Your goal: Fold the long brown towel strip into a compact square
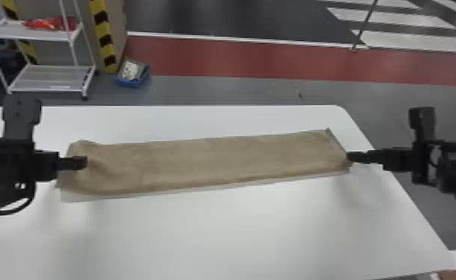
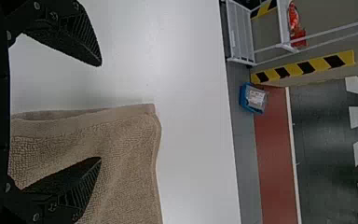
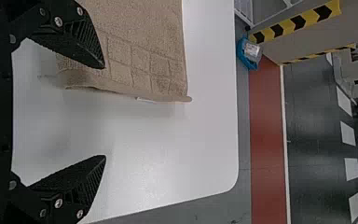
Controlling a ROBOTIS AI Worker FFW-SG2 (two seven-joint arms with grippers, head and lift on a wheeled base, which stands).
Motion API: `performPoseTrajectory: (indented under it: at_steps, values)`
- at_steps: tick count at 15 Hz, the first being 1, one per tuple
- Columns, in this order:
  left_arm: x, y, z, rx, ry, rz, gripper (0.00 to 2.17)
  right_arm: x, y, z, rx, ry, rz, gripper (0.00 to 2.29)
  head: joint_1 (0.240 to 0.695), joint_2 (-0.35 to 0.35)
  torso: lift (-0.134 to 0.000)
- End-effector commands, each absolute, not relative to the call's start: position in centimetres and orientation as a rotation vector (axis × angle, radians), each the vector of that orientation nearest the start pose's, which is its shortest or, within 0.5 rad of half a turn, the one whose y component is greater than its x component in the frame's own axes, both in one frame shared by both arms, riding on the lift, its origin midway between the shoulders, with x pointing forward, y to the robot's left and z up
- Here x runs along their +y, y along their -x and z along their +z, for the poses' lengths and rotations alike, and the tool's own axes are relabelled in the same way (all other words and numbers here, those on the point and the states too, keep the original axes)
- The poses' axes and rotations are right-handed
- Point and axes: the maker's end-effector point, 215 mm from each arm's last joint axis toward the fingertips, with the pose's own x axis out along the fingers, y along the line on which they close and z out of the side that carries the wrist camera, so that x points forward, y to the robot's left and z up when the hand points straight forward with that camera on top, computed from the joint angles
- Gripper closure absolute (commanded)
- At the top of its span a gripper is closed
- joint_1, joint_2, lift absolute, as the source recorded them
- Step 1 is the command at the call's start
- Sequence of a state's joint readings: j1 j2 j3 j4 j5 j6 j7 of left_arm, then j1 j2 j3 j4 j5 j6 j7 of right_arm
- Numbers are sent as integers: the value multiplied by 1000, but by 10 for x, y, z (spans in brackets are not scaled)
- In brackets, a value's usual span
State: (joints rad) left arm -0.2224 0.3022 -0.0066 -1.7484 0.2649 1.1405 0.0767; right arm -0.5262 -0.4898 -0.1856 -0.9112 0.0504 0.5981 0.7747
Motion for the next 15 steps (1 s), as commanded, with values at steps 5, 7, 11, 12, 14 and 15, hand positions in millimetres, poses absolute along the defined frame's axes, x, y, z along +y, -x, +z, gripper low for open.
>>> performPoseTrajectory:
  at_steps: [5,7,11,12,14,15]
  values:
    - [331,-575,-415,743,-95,50,184,-491,-606,-434,707,-55,226,221,695,-147,-125]
    - [331,-575,-415,743,-96,52,184,-492,-606,-434,708,-52,225,221,695,-147,-125]
    - [332,-571,-421,754,-96,51,184,-491,-603,-435,704,-45,229,221,695,-147,-125]
    - [332,-570,-422,755,-96,51,184,-491,-601,-437,707,-45,230,221,695,-147,-125]
    - [332,-569,-424,760,-99,51,208,-492,-598,-439,710,-47,229,221,695,-147,-125]
    - [332,-569,-424,758,-97,50,208,-493,-597,-439,709,-53,228,221,695,-147,-125]
